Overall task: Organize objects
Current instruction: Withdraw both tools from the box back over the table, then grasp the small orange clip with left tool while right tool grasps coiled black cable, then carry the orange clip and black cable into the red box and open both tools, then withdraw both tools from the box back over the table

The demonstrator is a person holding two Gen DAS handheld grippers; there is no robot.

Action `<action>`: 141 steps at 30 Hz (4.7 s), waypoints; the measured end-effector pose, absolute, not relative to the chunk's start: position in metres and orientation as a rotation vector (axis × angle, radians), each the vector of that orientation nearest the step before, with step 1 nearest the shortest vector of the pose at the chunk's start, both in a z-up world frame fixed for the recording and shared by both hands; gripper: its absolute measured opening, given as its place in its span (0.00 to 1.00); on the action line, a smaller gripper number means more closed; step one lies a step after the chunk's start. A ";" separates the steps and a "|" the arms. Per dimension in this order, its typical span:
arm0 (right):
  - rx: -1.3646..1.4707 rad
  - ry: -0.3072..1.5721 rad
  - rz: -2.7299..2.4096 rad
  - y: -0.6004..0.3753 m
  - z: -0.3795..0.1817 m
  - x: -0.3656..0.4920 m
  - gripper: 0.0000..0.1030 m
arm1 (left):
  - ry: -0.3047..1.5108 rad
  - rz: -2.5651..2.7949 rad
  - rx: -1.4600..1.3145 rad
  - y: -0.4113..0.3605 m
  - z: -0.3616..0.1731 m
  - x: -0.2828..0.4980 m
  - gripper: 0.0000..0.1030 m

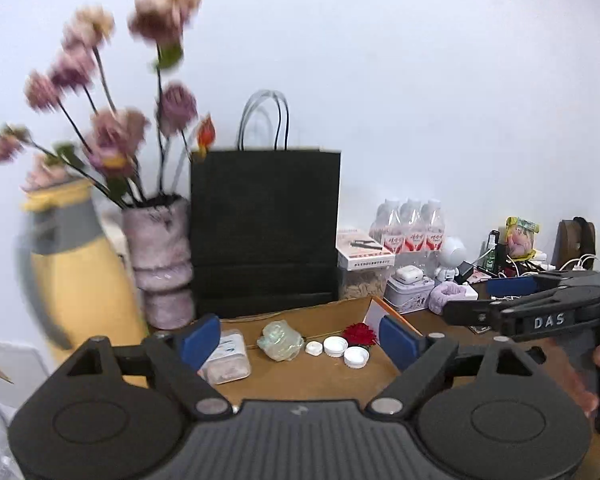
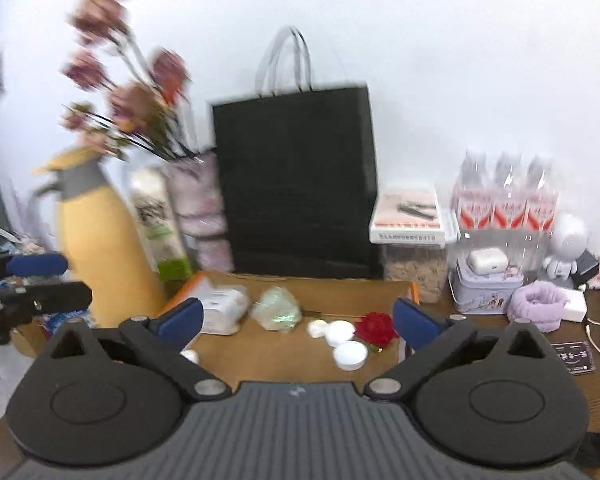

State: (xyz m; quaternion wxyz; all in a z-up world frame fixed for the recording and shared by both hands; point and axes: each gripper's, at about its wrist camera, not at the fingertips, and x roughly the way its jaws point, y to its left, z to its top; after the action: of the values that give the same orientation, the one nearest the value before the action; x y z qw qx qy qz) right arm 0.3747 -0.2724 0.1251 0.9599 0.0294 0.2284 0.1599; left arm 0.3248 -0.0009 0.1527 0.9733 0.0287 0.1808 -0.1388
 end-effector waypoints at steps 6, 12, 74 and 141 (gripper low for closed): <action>0.027 0.354 0.364 -0.282 0.128 0.257 1.00 | 0.269 -0.288 0.107 -0.006 0.138 0.214 0.93; -0.103 0.317 0.242 -0.275 0.097 0.154 1.00 | 0.270 -0.259 0.052 0.008 0.117 0.126 0.97; -0.117 0.650 0.327 -0.207 -0.039 0.144 0.78 | 0.686 -0.325 0.016 -0.001 -0.033 0.239 0.34; 0.123 0.396 0.283 -0.306 0.089 0.213 1.00 | 0.361 -0.289 0.016 0.026 0.099 0.216 0.94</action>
State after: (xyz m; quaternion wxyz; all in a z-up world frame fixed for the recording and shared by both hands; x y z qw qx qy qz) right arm 0.2127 -0.3064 0.0888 0.9687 0.0609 0.1958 0.1400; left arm 0.2158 0.0258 0.0995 0.9733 0.0081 0.1791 -0.1433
